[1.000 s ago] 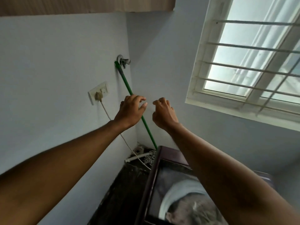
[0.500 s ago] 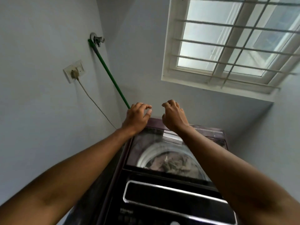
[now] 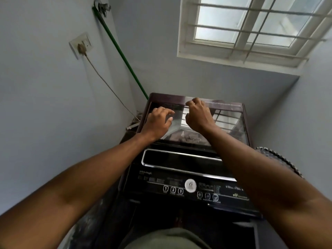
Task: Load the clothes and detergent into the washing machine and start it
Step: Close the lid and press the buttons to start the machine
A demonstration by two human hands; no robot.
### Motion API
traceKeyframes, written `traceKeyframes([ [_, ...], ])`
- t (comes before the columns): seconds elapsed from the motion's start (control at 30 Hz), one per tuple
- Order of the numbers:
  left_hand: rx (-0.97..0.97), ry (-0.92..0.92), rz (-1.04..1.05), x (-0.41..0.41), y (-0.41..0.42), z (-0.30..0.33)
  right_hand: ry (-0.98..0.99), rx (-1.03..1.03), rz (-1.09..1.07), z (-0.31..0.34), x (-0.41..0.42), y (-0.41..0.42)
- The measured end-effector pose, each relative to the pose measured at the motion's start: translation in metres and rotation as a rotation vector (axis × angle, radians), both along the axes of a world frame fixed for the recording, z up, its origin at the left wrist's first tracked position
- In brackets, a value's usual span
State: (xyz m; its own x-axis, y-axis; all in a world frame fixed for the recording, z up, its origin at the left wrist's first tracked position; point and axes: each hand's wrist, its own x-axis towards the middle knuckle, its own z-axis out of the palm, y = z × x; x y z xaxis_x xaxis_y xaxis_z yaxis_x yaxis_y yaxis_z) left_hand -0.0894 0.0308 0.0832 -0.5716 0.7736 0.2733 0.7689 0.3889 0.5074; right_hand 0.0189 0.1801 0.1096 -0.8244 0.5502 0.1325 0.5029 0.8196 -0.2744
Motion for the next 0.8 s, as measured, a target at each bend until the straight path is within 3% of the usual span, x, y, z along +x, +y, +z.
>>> traceKeyframes([
  [0.8,-0.195,-0.112,-0.219,0.096,-0.153,-0.057,-0.169,-0.105,-0.091,-0.062,0.111,-0.18],
])
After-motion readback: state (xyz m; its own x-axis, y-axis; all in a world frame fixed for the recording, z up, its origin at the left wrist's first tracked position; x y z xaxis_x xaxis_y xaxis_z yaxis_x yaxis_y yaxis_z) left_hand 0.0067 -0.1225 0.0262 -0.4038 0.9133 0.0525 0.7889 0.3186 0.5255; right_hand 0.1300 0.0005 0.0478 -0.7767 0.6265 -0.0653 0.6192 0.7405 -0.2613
